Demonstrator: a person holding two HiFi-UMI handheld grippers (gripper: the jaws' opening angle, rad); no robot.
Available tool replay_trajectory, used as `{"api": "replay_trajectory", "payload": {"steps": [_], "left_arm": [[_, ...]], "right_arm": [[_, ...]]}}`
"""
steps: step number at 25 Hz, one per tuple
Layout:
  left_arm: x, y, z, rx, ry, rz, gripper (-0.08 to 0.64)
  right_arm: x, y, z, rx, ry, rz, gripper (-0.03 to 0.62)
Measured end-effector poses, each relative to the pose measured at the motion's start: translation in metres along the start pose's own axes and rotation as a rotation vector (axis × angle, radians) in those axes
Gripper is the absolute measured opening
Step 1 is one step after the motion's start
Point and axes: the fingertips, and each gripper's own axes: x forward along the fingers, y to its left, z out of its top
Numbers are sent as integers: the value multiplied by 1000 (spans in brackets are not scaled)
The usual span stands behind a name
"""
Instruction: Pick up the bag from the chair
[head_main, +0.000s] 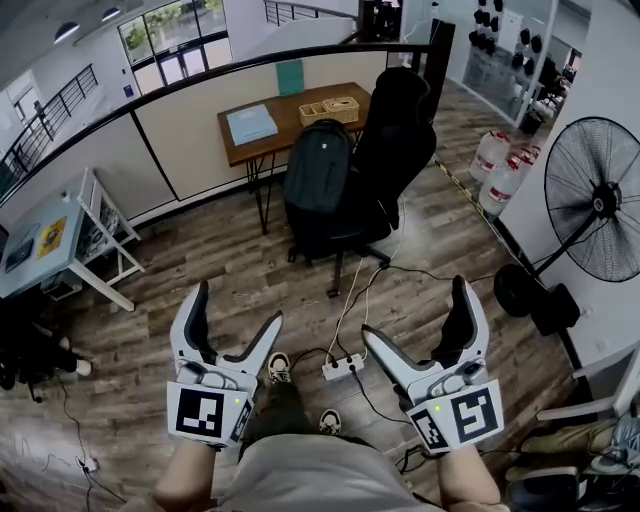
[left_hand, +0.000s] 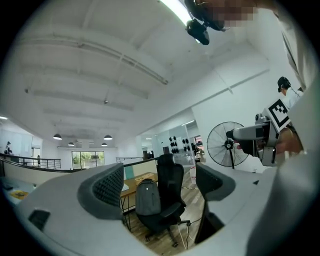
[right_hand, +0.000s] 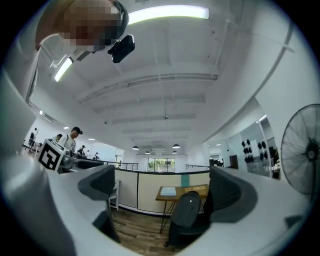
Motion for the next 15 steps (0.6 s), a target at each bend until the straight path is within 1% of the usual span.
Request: {"api": "replay_trajectory", "payload": {"steps": [4,8,11,15], "left_arm": [[9,8,-10,14,5,4,430],[29,15,-19,6,9,-31,430],[48,27,-24,29,15,-40,430],[79,49,-36,30,28,-47,430]], "right_arm": [[12,2,-18,-17,39,22,595],[34,-2,-32,35,53,30,594],[56,-9,-37,37,61,25,592],[91,-21,-46,33,74,-5,591]]}}
